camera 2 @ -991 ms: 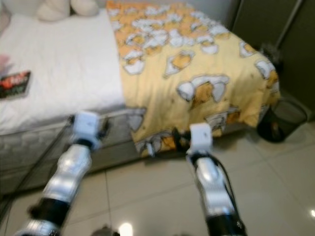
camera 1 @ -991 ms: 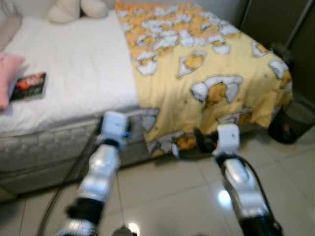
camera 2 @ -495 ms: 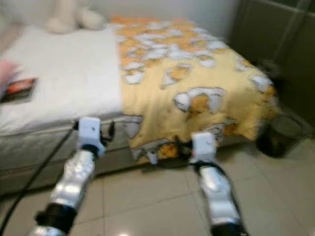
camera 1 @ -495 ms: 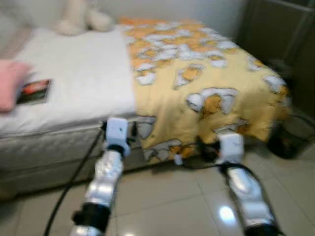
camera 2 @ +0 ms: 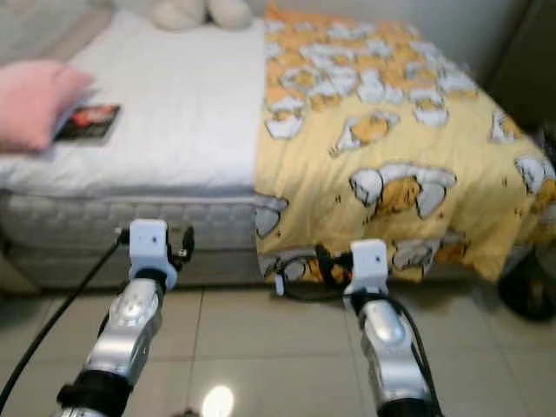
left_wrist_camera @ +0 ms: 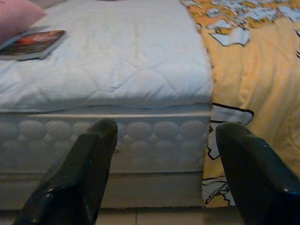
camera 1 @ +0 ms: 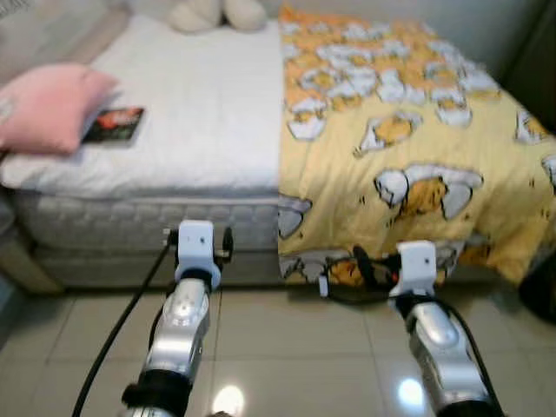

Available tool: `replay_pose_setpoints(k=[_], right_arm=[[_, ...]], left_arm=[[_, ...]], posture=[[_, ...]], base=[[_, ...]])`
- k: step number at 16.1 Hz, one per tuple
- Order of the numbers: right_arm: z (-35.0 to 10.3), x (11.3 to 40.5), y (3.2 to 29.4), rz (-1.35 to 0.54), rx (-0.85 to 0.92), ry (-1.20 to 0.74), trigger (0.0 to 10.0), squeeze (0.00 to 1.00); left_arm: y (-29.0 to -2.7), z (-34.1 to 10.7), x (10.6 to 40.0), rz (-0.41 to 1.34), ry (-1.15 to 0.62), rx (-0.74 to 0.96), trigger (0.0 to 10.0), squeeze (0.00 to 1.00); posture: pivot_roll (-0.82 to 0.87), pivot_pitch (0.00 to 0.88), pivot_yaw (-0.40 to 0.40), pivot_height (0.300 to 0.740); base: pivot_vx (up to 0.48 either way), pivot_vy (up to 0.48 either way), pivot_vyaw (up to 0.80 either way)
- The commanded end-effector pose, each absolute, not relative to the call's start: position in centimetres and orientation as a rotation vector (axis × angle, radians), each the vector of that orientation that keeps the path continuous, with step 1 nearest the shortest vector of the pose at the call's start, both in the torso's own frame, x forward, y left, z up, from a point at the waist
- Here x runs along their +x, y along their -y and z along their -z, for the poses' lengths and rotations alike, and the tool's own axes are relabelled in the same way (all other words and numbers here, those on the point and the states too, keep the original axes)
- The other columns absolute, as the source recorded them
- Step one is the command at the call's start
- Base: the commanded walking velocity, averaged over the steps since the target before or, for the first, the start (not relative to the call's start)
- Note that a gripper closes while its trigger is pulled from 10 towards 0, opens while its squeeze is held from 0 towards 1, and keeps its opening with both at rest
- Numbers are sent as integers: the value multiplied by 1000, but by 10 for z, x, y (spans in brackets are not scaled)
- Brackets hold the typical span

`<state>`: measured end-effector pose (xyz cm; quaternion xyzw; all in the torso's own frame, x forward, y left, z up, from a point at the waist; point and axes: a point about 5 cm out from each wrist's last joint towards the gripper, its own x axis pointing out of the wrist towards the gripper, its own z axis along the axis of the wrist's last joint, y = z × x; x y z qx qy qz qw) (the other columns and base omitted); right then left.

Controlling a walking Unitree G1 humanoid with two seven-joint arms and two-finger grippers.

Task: Clean up the room

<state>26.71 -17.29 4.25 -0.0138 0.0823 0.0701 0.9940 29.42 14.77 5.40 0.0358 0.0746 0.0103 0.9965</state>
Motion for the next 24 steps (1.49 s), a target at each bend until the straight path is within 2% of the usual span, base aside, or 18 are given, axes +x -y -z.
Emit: replay_pose_setpoints(k=[1,2,3,6,8,11,14,19,21,24], right_arm=[[-48,271,173,-145,-25,-136,10000,0],[-47,271,174,-145,-23,-139,10000,0],[-47,271,177,-133,-23,-138,10000,0],[-43,265,184,-107,-24,-149,10000,0],[-42,264,177,-118,-17,-149,10000,0],[-40,264,171,-132,-8,-149,10000,0],[-40,264,173,-130,-10,-148,10000,0],[-36,259,179,-138,-34,-166,10000,0],[-36,261,177,-146,-30,-168,10000,0],[-35,259,175,-159,-30,-168,10000,0]], left_arm=[[-148,-54,294,-30,-142,71,10000,0],[-134,-55,289,96,-91,135,10000,0],[-131,-52,286,131,-107,135,10000,0],[-142,-50,287,96,-134,137,10000,0],[-142,-51,291,82,-138,159,10000,0],[-137,-53,294,52,-130,102,10000,0],[-138,-51,291,56,-133,92,10000,0],[-160,-40,276,50,-156,145,10000,0],[-156,-45,284,35,-139,144,10000,0],[-158,-41,276,35,-152,149,10000,0]], posture=[[-19,0,-13,727],[-9,0,-13,727],[-15,0,-6,727],[-14,0,3,727],[-18,0,8,727],[-20,0,20,727],[-21,0,22,727],[-15,0,13,727],[-14,0,14,727],[-14,0,19,727]], base=[[0,-442,531],[0,0,538],[0,0,531],[0,0,533],[0,-480,531],[0,-462,533],[0,-435,531],[0,0,533],[0,0,531],[0,0,531]])
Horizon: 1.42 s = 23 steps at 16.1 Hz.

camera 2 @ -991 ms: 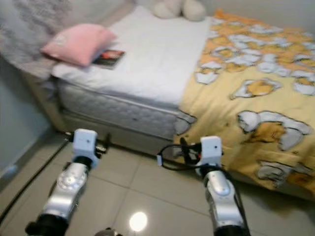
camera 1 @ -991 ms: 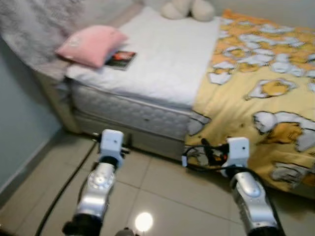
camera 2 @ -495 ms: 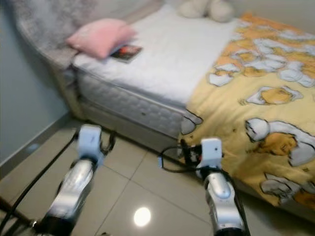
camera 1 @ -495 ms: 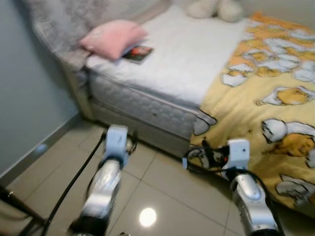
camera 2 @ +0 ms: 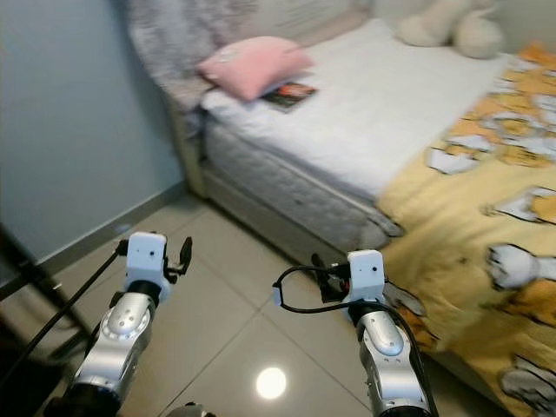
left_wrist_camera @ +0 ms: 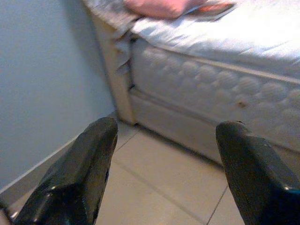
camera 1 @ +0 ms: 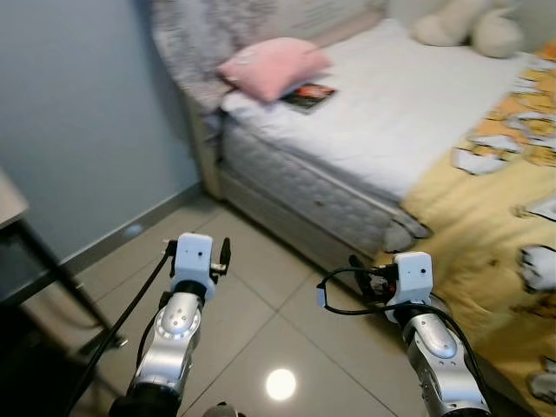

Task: Clean up the room

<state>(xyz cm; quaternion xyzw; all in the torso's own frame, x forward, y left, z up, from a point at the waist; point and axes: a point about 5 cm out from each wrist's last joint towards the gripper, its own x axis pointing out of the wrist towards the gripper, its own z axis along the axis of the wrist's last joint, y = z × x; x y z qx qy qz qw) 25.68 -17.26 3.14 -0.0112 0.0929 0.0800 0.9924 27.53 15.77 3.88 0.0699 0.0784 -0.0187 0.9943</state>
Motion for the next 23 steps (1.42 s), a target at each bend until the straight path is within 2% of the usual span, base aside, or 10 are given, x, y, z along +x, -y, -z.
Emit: replay_pose_setpoints(k=[1,3,11,13,23], right_arm=[[-35,258,175,-161,-30,-166,10000,0],[-34,258,176,-160,-28,-169,10000,0],[-33,268,171,-128,-31,-178,10000,0],[-35,267,167,-155,-39,-165,10000,0],[-30,266,165,-194,12,-197,10000,0]], left_arm=[[-163,-33,268,21,-185,141,10000,0],[-160,-31,263,38,-189,160,10000,0],[-158,-39,279,17,-187,185,10000,0],[-158,-43,281,20,-161,151,10000,0],[-160,-42,274,11,-157,148,10000,0]], posture=[[-18,0,21,727],[-12,0,18,727],[-3,0,31,727],[-5,0,30,727],[11,0,5,727]], base=[[0,0,531],[0,-169,531],[0,-480,540],[0,-476,0],[0,0,659]])
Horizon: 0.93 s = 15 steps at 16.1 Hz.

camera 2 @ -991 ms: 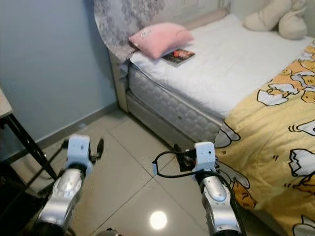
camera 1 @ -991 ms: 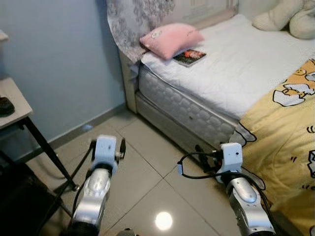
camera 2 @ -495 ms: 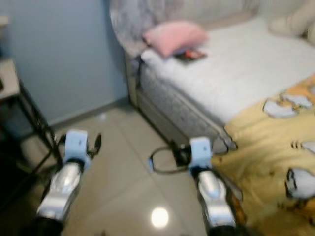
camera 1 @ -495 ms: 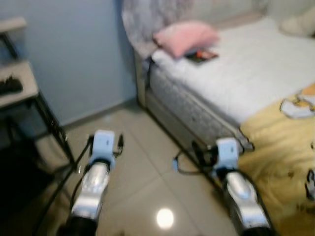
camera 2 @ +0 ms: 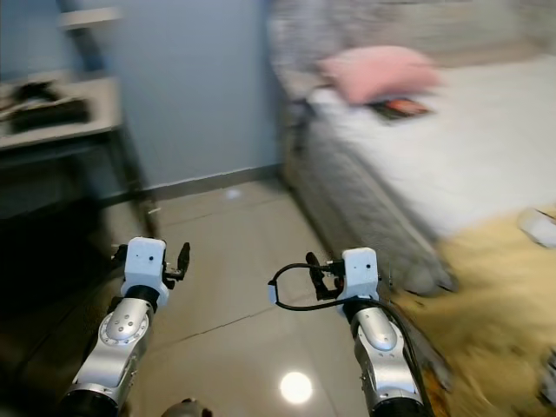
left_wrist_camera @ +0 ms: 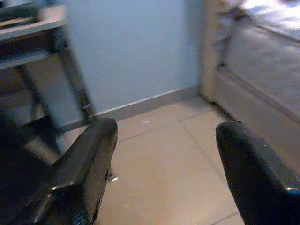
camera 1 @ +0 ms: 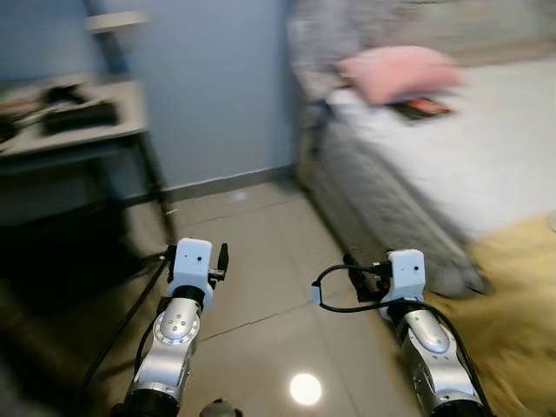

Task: Clean up the room

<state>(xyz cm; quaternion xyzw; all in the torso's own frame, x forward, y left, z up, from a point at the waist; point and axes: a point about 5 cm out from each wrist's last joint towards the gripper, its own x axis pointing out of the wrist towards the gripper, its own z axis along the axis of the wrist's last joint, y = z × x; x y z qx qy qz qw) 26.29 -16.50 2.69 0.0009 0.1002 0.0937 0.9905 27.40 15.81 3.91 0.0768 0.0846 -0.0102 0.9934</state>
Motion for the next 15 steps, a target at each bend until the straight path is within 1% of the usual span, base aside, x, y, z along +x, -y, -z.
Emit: replay_pose_setpoints(k=[1,4,5,7,9,11,13,15], right_arm=[[-29,267,164,-202,16,-201,10000,0],[-23,265,163,-228,14,-237,10000,0],[-22,264,162,-234,20,-248,10000,0],[-17,263,161,-233,19,-282,10000,0],[-18,263,158,-249,22,-270,10000,0],[-22,262,155,-263,18,-244,10000,0],[-19,262,163,-213,28,-257,10000,0],[-17,266,173,-150,7,-283,10000,0]], left_arm=[[-160,-41,274,2,-166,137,10000,0],[-156,-40,275,2,-176,151,10000,0],[-155,-39,275,-2,-179,154,10000,0],[-153,-36,276,-18,-211,150,10000,0],[-153,-36,276,-15,-209,156,10000,0],[-155,-37,276,-15,-204,152,10000,0],[-153,-43,280,-7,-174,175,10000,0],[-154,-44,282,1,-171,196,10000,0]], posture=[[11,0,6,727],[13,0,5,727],[12,0,4,727],[8,0,5,727],[7,0,7,727],[6,0,8,727],[6,0,9,727],[5,0,10,727]], base=[[0,465,625],[0,444,575],[-330,289,550],[0,0,562],[0,0,0],[0,0,638],[0,0,569],[0,0,0]])
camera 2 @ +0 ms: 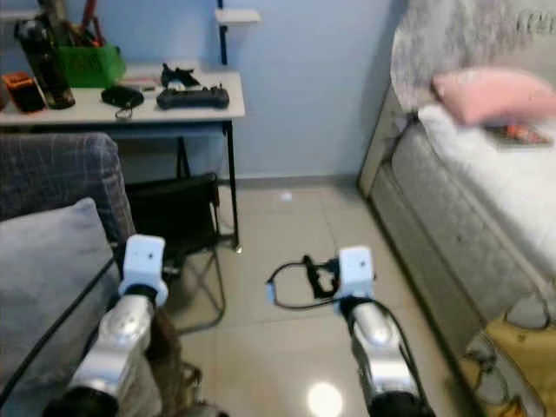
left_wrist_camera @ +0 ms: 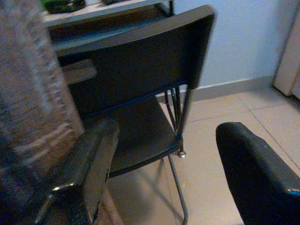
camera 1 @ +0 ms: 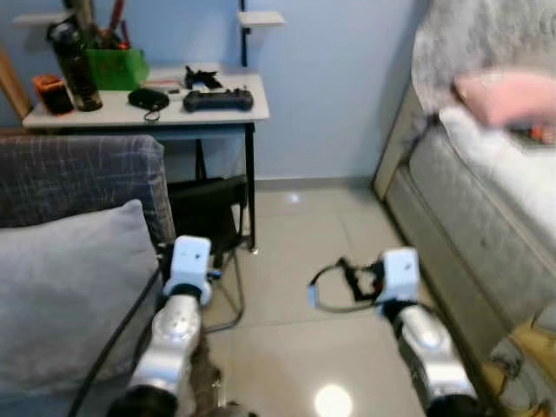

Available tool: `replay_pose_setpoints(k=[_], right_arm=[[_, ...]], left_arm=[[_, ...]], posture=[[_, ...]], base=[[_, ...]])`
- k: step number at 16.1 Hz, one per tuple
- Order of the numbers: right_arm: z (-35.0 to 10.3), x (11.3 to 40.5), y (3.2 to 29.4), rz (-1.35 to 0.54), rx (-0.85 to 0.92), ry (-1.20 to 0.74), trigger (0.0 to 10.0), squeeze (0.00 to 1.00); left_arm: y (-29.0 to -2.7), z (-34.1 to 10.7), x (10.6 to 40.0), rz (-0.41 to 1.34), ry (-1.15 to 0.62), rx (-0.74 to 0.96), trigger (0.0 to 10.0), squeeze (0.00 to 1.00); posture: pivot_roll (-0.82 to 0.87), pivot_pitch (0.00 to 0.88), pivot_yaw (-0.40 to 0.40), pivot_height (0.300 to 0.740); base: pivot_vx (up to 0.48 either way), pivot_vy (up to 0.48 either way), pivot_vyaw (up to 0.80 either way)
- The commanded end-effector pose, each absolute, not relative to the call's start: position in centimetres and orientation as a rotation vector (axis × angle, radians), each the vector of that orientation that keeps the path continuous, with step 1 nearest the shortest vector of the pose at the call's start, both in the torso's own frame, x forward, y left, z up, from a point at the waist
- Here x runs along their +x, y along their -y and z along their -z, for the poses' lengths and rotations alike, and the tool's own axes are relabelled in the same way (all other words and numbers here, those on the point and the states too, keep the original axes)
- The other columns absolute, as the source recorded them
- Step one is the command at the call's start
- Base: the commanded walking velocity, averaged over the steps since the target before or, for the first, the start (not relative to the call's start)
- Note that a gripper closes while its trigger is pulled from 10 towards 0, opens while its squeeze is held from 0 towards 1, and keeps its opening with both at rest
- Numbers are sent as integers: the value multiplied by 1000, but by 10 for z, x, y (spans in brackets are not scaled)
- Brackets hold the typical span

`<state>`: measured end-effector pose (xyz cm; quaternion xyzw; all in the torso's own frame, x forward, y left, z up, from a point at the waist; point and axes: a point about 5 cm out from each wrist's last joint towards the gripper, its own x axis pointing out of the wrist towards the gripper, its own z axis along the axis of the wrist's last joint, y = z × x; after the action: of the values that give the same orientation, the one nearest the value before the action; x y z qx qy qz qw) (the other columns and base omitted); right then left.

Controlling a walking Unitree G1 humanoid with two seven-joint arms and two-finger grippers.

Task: Clean up the room

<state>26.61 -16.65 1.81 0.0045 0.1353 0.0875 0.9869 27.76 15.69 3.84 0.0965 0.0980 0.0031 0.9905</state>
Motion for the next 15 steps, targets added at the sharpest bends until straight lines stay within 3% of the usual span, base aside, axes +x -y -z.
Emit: replay_pose_setpoints(k=[1,5,10,12,15], right_arm=[[-18,266,173,-158,14,-272,10000,0],[-17,267,170,-180,-5,-269,10000,0],[-17,266,170,-166,0,-266,10000,0],[-16,265,170,-184,-12,-266,10000,0],[-19,266,168,-213,-24,-246,10000,0]], left_arm=[[-156,-45,283,-3,-169,215,10000,0],[-154,-47,287,-7,-158,219,10000,0],[-146,-51,292,25,-139,209,10000,0],[-143,-50,291,18,-148,196,10000,0],[-148,-47,290,-7,-163,187,10000,0]], posture=[[6,0,9,727],[7,0,8,727],[-1,0,13,727],[-2,0,14,727],[3,0,5,727]], base=[[0,0,0],[0,0,0],[302,-370,0],[0,0,0],[0,0,650]])
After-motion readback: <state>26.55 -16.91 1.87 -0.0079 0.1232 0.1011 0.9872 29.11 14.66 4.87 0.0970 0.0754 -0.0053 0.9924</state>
